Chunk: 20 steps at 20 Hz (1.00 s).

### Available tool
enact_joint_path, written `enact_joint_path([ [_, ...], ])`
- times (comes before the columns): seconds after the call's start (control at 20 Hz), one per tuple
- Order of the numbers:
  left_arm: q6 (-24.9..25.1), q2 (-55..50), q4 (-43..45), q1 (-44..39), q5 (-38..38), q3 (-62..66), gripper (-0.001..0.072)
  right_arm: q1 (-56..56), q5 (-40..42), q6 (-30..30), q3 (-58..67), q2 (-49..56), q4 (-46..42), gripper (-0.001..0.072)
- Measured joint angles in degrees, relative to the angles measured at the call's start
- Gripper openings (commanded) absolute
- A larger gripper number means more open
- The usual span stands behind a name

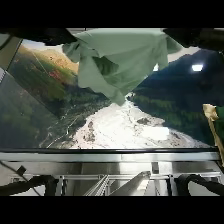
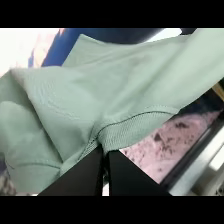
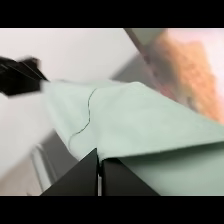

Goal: Fold the shirts.

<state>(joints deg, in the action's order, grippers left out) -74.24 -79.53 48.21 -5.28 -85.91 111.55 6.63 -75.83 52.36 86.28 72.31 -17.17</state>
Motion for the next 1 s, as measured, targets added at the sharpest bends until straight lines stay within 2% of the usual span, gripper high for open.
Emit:
enact_joint_path([
  [0.15,1.07,6.75,-0.02,1.38,-2.99,-10.73,0.0028,-2.36,-3.63,4.76,-5.53,-4.44,-11.28,0.0029],
  [0.2,1.25,8.35,0.22,1.49,-3.56,-14.69,0.003,-3.69,-4.63,5.55,-8.5,-5.27,-13.31,0.0089],
  [0.25,1.51,9.86,0.46,1.49,-4.0,-19.12,0.0153,-5.4,-5.29,6.4,-12.02,-5.9,-14.8,0.0337],
  [0.3,1.88,11.08,0.63,1.53,-4.26,-23.17,0.0309,-7.13,-5.62,6.84,-15.32,-6.38,-15.65,0.0553],
  [0.35,2.14,12.17,0.66,1.62,-4.59,-27.02,0.0312,-8.87,-5.73,7.19,-18.49,-6.67,-16.06,0.0643],
  [0.55,2.95,14.56,3.04,3.37,-5.2,-38.75,0.0313,-12.48,-6.12,7.56,-26.56,-6.27,-17.92,0.064],
  [0.6,2.99,14.78,3.23,4.04,-5.25,-40.63,0.0346,-12.35,-5.38,7.54,-27.32,-6.05,-18.23,0.064],
  [0.8,2.95,15.26,1.68,5.38,-5.46,-48.0,0.035,-9.35,2.86,7.52,-28.35,-3.37,-21.35,0.0635],
  [0.85,2.95,15.3,0.87,5.05,-5.62,-49.83,0.0351,-8.35,4.87,7.48,-27.52,-1.4,-22.32,0.0594],
  [0.9,2.99,15.28,0.57,4.44,-5.31,-51.76,0.035,-7.48,6.38,7.45,-26.21,0.96,-23.17,0.0461],
  [1.0,3.37,14.73,-0.24,3.08,-4.81,-54.69,0.035,-5.97,8.35,7.41,-22.01,6.91,-24.04,0.0462],
])
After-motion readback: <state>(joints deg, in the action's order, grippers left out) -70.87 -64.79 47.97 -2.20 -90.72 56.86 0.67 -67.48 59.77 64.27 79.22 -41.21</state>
